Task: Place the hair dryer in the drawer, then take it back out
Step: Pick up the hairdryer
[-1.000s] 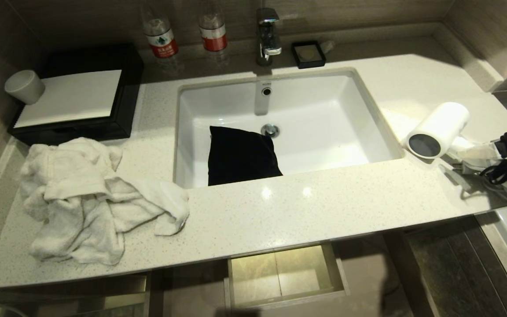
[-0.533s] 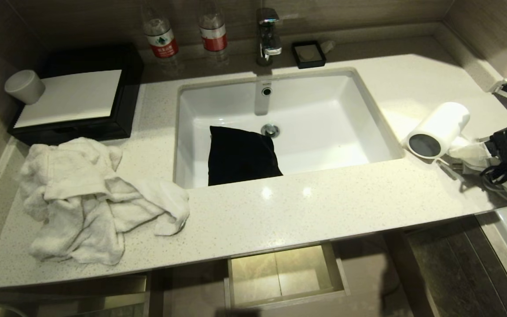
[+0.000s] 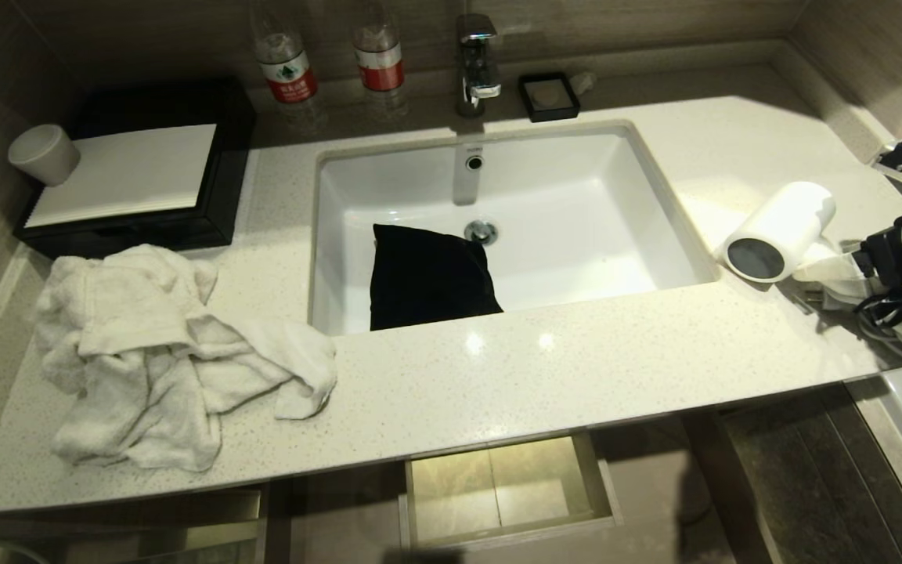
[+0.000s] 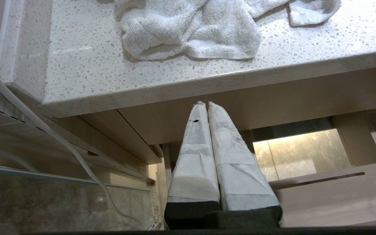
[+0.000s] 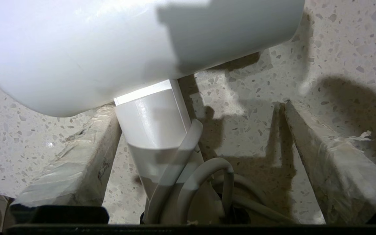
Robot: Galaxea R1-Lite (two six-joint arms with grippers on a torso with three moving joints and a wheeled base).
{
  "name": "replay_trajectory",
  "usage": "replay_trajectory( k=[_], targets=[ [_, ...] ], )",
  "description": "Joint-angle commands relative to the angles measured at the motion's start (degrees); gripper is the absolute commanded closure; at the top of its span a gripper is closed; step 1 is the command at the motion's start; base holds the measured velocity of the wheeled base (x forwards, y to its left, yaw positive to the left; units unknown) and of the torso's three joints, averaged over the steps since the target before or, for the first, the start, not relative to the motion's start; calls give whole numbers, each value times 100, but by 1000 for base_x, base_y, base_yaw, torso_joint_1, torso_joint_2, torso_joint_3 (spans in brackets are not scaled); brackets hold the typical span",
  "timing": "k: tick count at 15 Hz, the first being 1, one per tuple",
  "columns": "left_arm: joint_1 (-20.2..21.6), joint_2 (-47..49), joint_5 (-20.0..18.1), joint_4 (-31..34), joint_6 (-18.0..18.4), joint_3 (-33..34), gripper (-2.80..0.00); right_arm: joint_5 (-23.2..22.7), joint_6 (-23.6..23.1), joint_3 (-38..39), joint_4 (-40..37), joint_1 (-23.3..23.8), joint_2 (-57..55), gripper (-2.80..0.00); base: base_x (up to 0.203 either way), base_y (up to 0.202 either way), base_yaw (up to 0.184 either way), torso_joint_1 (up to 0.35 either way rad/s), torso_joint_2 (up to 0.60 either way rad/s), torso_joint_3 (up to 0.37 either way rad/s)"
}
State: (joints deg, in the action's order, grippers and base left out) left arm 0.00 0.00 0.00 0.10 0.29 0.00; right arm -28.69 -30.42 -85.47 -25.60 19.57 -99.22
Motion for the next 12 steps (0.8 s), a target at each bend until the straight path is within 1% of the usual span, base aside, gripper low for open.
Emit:
replay_trajectory(
  k=[1,3,4,5,7,12],
  targets=[
    [0,-2,0,-1,-3,0,0,-49,-139,4,-40,3,-27,-280,0,0,0,0,0,0],
    [0,0,0,-1,-3,0,0,-119,-219,13,-85,3,-9,-280,0,0,0,0,0,0],
    [0,0,0,-1,-3,1,0,-286,-218,5,-100,10,-9,-280,0,0,0,0,0,0],
    [0,0,0,-1,-3,9,0,-329,-224,46,-111,12,5,0,0,0,0,0,0,0],
    [0,0,0,-1,-3,6,0,-286,-289,109,-154,3,34,0,0,0,0,0,0,0],
    [0,0,0,-1,-3,0,0,-269,-286,65,-235,12,90,0,0,0,0,0,0,0]
  ],
)
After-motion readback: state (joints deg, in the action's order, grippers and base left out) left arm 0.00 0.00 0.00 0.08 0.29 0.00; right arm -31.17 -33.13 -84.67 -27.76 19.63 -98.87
